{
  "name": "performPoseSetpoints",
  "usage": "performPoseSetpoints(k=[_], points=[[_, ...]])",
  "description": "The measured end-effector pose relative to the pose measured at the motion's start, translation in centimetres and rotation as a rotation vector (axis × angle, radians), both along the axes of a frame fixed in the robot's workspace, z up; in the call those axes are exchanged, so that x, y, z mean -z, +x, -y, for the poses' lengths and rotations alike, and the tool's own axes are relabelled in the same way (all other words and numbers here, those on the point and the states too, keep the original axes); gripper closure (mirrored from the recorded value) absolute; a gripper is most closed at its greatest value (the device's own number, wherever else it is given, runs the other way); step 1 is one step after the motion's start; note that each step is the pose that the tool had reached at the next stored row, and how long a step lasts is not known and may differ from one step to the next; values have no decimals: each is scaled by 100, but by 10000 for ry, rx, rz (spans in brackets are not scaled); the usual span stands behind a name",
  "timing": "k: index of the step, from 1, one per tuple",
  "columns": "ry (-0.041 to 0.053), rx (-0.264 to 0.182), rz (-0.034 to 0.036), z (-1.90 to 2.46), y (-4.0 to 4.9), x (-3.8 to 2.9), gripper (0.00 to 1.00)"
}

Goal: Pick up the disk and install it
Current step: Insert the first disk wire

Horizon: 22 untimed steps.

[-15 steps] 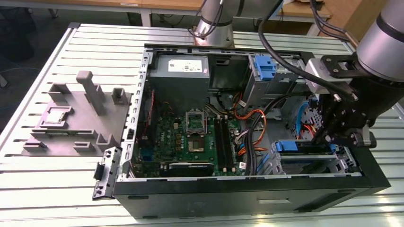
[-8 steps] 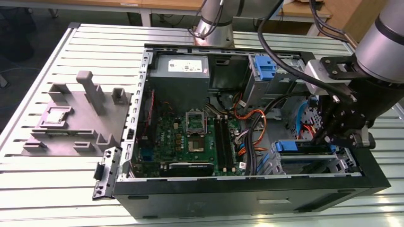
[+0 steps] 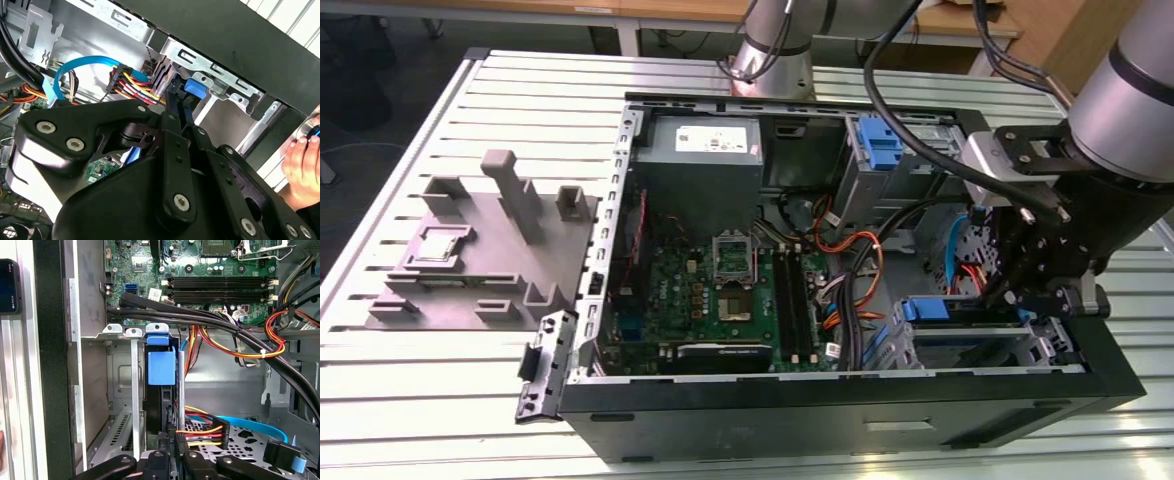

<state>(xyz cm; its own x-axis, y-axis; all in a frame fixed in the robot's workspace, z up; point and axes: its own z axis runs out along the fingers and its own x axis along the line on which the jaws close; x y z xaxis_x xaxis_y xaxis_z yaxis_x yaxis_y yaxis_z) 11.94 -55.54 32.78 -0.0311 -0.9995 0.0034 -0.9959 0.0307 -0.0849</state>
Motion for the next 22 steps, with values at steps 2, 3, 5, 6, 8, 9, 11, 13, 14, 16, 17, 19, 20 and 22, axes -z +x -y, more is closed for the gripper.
performPoseSetpoints(k=[2,3,5,6,8,9,11,13,14,16,17,19,20,22], points=[[2,0,0,0,0,1,83],[3,0,0,0,0,2,83],[8,0,-1,0,0,1,83],[19,0,-2,0,0,0,82],[25,0,-13,0,0,-24,76],[26,1,-21,0,0,-40,76],[25,0,-45,0,0,-75,76],[26,1,-72,0,0,-94,76],[26,0,-87,0,0,-103,76],[30,1,-114,0,1,-111,84],[31,1,-126,0,1,-113,84],[30,1,-132,0,1,-114,90],[29,0,-134,0,1,-115,90],[29,0,-136,0,1,-115,90]])
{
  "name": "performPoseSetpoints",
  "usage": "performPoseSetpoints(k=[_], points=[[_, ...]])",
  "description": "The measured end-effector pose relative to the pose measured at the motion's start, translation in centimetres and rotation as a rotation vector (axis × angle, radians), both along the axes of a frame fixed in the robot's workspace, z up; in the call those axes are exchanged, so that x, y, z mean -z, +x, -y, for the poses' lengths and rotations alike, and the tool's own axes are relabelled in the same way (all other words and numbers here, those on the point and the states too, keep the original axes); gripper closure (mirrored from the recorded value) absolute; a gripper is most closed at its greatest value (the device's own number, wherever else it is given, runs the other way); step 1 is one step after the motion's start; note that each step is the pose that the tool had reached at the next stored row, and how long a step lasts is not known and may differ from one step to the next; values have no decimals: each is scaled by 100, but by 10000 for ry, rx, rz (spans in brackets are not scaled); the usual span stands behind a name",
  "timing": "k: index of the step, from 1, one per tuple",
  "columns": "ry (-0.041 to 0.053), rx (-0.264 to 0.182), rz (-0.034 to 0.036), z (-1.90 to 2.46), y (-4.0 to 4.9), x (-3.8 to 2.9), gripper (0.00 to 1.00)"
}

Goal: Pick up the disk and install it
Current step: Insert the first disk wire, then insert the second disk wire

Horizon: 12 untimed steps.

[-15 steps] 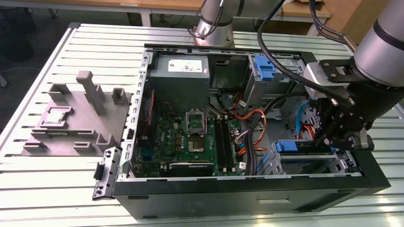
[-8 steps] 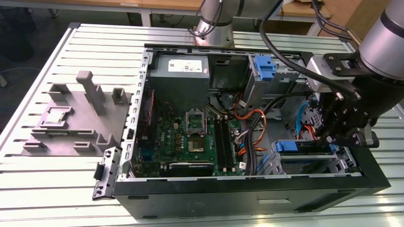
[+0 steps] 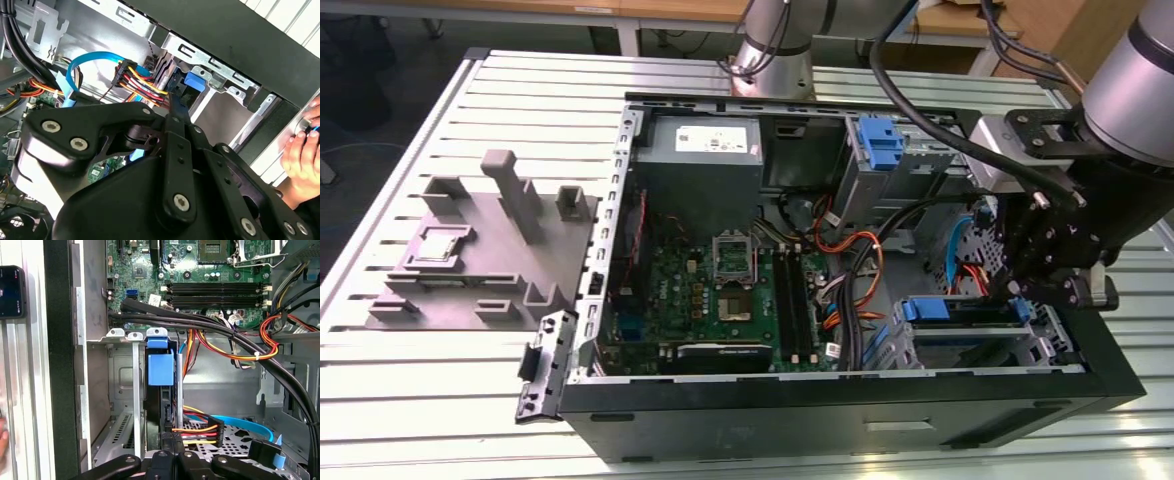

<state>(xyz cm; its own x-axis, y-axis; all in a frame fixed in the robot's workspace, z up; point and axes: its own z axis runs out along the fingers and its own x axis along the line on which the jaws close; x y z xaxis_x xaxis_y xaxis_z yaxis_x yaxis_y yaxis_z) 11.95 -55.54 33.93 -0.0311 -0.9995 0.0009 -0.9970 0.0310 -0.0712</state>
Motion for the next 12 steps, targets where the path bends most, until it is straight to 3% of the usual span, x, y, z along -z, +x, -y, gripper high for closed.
performPoseSetpoints(k=[3,12], points=[[-1,0,-29,0,0,0,90],[0,0,-29,0,-31,0,90]])
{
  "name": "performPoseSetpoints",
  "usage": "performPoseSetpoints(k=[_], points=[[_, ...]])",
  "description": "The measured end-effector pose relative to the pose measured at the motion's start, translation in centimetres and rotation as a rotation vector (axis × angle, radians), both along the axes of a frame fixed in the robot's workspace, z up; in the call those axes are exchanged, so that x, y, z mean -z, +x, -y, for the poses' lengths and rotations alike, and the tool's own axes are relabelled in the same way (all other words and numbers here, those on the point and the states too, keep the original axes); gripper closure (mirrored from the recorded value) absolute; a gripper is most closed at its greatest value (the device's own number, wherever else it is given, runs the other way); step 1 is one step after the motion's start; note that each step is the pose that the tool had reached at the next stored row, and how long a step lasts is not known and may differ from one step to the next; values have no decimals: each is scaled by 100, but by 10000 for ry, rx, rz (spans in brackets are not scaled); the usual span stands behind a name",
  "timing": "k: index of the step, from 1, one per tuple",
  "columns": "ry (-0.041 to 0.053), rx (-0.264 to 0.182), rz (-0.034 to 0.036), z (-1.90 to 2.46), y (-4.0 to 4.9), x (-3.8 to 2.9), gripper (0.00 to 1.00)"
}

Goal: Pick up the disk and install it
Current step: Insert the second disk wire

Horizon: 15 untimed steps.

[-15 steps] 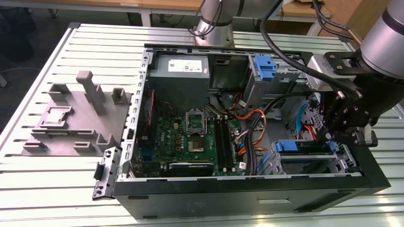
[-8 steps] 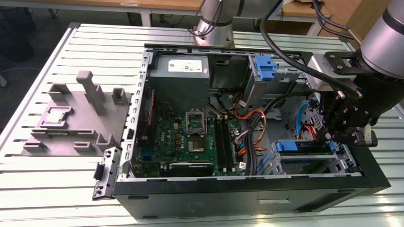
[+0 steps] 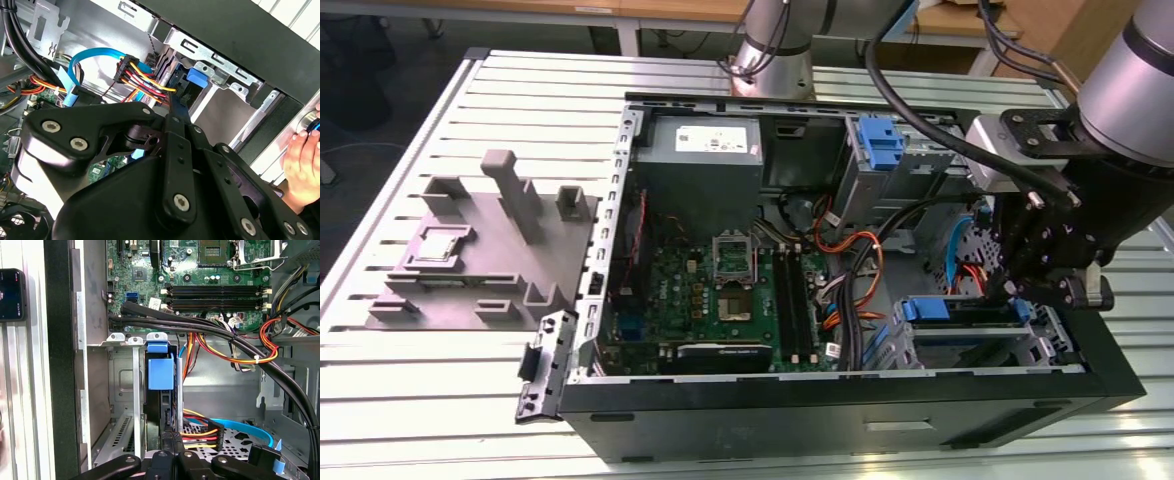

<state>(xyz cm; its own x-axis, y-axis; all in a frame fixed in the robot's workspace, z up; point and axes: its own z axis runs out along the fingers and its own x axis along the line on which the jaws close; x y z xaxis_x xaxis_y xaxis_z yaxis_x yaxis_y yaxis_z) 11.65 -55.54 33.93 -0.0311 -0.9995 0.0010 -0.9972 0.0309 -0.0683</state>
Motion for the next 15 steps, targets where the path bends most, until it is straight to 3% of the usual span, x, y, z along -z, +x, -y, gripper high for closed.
performPoseSetpoints(k=[15], points=[[0,0,0,0,-45,-1,90]])
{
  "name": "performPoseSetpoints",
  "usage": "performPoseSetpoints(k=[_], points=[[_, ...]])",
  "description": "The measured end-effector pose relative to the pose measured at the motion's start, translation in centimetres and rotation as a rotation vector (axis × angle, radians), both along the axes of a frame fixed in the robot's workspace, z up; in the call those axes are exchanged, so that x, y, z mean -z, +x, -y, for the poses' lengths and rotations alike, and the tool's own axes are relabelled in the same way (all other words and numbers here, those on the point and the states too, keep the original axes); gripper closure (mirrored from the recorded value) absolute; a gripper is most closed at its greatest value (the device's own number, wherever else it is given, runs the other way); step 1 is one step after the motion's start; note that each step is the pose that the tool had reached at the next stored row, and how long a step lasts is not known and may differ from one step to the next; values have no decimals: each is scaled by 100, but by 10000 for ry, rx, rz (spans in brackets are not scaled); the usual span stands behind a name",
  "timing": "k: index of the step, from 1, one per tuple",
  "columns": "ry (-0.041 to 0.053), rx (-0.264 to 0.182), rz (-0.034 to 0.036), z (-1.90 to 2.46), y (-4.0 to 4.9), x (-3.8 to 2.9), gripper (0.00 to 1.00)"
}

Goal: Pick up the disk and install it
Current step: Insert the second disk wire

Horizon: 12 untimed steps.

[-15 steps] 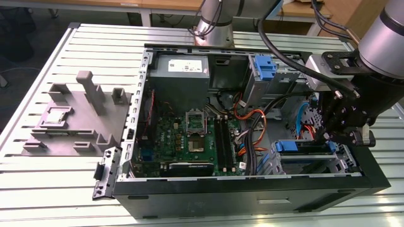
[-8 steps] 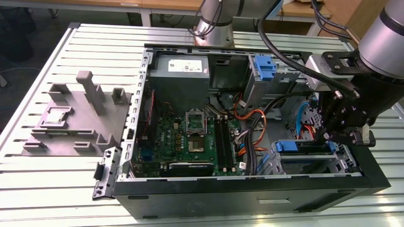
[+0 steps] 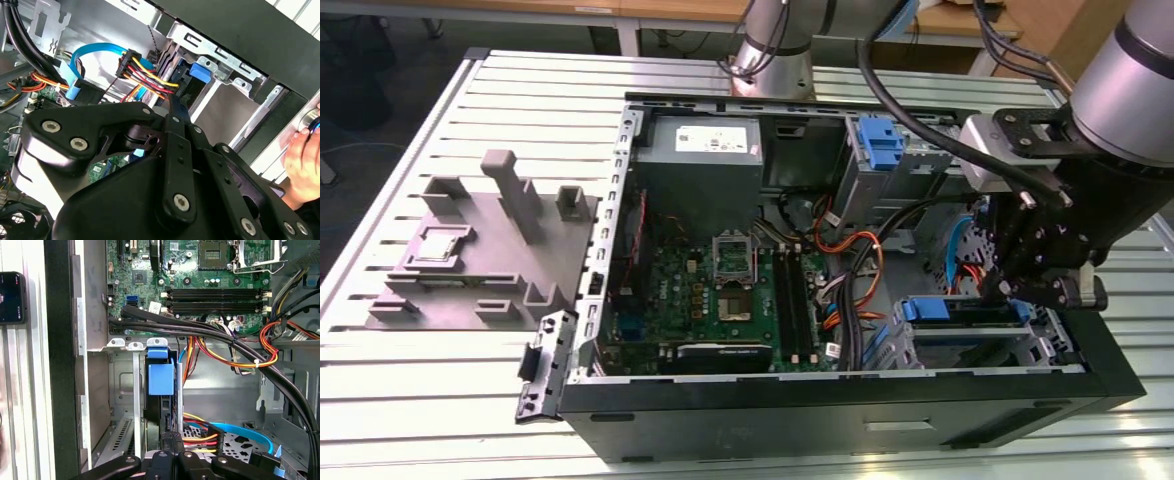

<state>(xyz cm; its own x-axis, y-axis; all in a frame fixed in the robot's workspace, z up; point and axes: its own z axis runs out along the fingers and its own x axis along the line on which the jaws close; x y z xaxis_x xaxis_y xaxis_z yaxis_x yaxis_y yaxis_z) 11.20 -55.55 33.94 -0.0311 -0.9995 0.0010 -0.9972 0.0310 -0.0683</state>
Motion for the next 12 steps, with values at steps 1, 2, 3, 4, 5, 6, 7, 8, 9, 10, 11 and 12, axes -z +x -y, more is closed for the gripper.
performPoseSetpoints(k=[1,2,3,4,5,6,7,8,9,10,11,12], points=[[-3,0,0,0,0,-9,90],[0,0,0,-1,0,-31,90],[0,0,0,-1,0,-63,90],[-2,0,0,-1,0,-103,90],[0,-1,0,-1,0,-140,90],[-1,-1,0,-3,0,-176,90],[-1,-1,0,-4,-2,-207,90],[-2,1,0,-6,-6,-222,90],[1,0,0,-13,-6,-228,90],[1,-1,-1,-20,-6,-231,90],[0,-1,0,-25,-9,-232,90],[-1,1,0,-28,-17,-233,90]])
